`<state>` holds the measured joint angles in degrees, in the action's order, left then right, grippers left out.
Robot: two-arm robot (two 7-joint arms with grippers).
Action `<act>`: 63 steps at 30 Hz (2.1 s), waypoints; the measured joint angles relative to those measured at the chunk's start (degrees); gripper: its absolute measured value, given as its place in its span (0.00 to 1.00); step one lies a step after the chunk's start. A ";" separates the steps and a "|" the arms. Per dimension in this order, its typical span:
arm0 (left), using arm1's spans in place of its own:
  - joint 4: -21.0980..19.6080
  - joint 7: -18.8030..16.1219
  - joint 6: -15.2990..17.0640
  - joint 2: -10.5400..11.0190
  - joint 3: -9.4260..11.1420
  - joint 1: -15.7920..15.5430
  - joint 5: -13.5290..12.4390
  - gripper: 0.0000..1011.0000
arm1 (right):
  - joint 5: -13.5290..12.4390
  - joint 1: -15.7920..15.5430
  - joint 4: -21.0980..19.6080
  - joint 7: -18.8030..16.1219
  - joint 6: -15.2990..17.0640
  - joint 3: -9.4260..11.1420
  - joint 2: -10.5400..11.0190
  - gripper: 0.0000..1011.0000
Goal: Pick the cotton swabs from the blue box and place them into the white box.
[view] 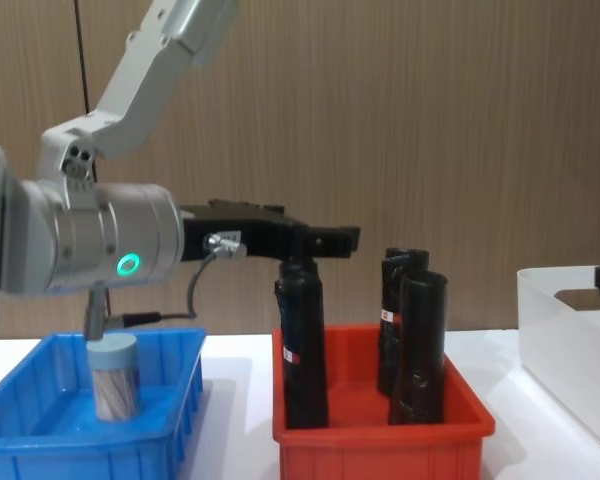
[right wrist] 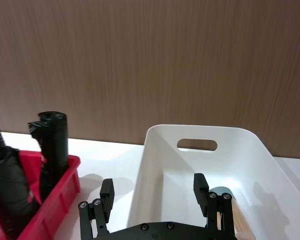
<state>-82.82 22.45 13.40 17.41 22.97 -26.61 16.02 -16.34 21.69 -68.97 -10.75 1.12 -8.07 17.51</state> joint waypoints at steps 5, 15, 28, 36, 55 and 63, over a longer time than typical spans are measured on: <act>-1.68 -3.48 -2.02 0.71 0.49 2.08 -0.73 0.99 | -0.01 -2.36 -3.40 0.71 0.07 -0.51 0.20 0.99; -5.50 -11.57 -6.66 2.35 1.62 6.89 -2.42 0.99 | -0.04 -7.95 -11.43 2.46 0.28 -1.74 0.66 0.99; -9.52 -20.00 -11.50 4.11 2.83 11.94 -4.21 0.99 | -0.08 -14.76 -21.18 4.52 0.52 -3.23 1.23 0.99; -10.38 -21.77 -12.61 4.48 3.09 13.00 -4.57 0.99 | -0.10 -18.65 -26.73 5.75 0.66 -4.06 1.55 0.99; -10.36 -21.83 -12.61 4.48 3.05 13.02 -4.54 0.99 | -0.13 -22.53 -32.26 6.96 0.83 -4.90 1.84 0.99; -10.35 -21.83 -12.60 4.48 3.05 13.02 -4.53 0.99 | -0.13 -22.54 -32.27 6.94 0.83 -4.86 1.82 0.99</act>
<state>-93.18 0.62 0.80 21.89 26.02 -13.59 11.49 -16.47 -0.84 -101.24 -3.80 1.95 -12.93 19.33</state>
